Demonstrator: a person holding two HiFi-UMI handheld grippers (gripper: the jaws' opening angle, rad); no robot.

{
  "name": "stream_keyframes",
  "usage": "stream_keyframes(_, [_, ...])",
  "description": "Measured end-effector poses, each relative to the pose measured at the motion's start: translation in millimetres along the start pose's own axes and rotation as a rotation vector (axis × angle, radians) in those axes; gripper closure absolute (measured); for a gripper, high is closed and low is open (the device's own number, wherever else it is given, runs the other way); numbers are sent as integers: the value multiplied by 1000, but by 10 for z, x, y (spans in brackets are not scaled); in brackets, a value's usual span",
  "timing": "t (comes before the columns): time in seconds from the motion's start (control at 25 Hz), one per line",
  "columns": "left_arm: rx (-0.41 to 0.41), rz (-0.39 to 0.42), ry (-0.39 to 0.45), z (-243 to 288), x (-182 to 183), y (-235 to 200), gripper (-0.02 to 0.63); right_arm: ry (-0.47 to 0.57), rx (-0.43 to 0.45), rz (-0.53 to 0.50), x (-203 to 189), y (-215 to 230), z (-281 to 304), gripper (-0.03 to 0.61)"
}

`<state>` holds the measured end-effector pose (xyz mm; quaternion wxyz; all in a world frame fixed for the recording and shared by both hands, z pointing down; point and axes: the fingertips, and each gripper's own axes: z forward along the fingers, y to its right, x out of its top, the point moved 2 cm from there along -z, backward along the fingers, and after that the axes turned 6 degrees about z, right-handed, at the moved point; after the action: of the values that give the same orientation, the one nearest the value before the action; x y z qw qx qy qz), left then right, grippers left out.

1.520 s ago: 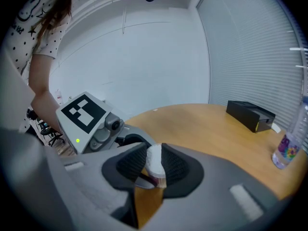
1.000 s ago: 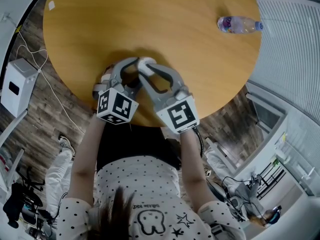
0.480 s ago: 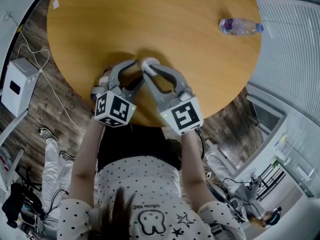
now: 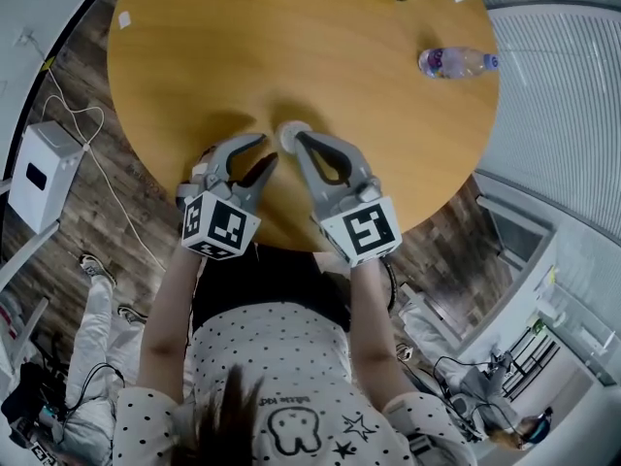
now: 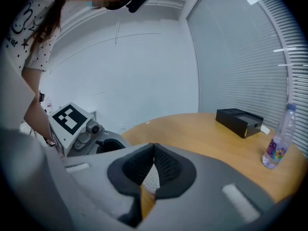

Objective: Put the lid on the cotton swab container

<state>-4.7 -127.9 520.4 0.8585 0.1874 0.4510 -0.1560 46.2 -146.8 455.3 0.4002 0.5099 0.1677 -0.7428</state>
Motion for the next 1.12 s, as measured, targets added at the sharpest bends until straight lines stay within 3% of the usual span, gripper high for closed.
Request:
stream_keyframes(0.16, [80,2,38,-192,167,-171,550,35,-32,7,152,52,-106,574])
stream_keyframes(0.32, [130,7,74,-363,429,-304,599,85,-67,33,346,93,-275,574])
stream_keyframes(0.72, [349,-166,278,-870,1239,-893,604,279,-198,112,1011,289,-789,574])
stream_keyframes(0.92, [412,-203,357,-1171,1553,-1000,603,357,-277,125,1312,332,-1183,574])
stream_keyframes(1.12, [437,-178,436,-1529,1993,-1032,603,416,-349,115,1566,315,-1549,574])
